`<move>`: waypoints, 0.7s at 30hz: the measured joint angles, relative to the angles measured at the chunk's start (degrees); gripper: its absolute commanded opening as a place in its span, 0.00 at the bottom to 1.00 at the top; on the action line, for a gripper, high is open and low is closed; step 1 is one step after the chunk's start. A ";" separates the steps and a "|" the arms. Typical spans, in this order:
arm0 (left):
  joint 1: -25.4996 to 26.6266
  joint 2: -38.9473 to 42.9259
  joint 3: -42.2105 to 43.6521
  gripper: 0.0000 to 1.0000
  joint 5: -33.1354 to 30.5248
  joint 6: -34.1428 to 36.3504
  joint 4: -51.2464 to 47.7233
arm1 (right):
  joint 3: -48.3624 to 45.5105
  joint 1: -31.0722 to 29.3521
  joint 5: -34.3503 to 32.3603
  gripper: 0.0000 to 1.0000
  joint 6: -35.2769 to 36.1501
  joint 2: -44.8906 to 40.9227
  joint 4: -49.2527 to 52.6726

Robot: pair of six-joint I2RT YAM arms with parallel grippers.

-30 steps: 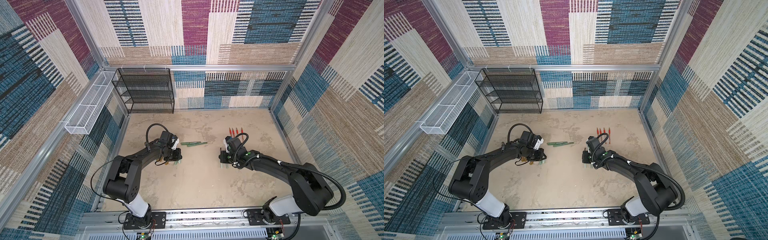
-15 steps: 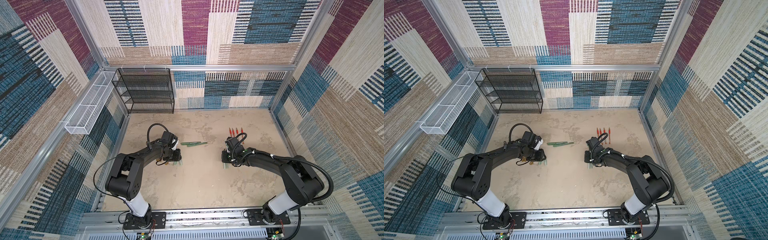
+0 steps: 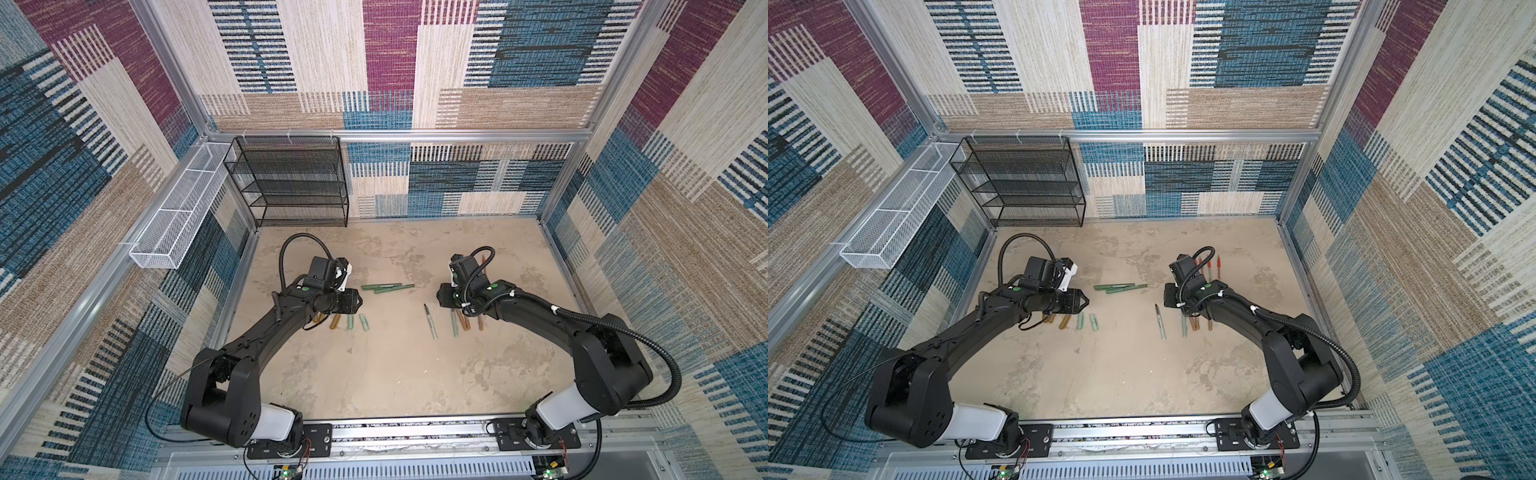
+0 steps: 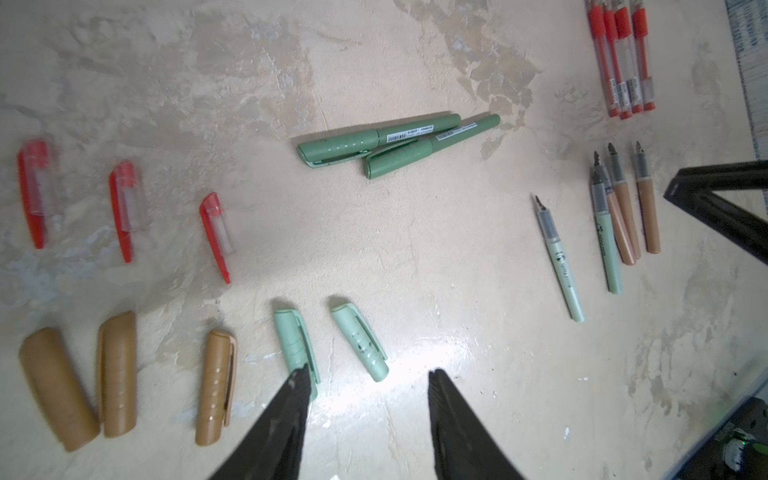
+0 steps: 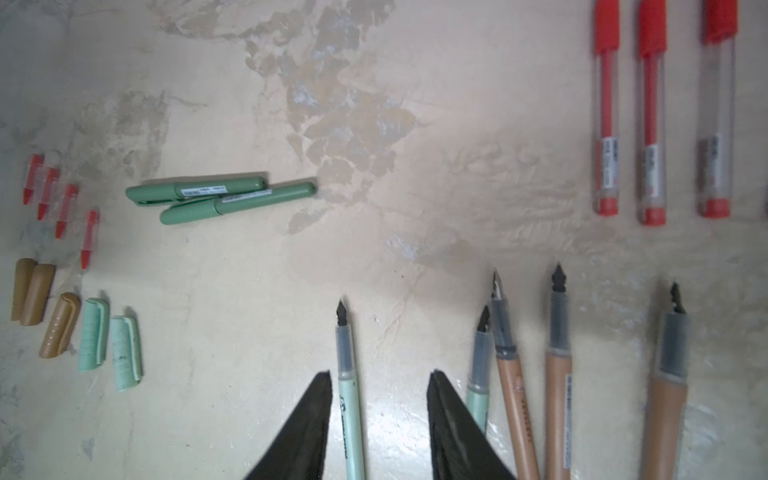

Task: Open the pen caps
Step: 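Release the uncapped marker beside the other uncapped markers with the right gripper, then move the right gripper to a dark green marker and grasp it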

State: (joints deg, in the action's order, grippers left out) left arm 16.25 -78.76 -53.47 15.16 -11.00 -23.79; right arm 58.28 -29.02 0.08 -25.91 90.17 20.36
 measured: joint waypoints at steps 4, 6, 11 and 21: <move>-1.84 5.53 1.86 0.61 -0.20 2.10 0.98 | 4.48 0.00 2.60 0.57 1.49 4.52 -0.63; -3.61 7.04 2.40 0.62 0.28 2.54 1.01 | 7.30 0.00 4.20 0.58 2.16 7.50 -0.79; -9.22 10.82 2.82 0.65 0.35 2.56 1.31 | 17.20 0.00 8.92 0.62 3.93 16.55 -1.31; -15.39 14.60 3.61 0.70 2.12 2.34 1.88 | 34.51 0.79 15.52 0.62 7.98 33.46 -0.17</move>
State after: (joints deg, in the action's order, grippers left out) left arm 0.86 -64.16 -49.87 17.28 -8.67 -21.91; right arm 92.79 -28.23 15.59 -17.93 123.63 20.18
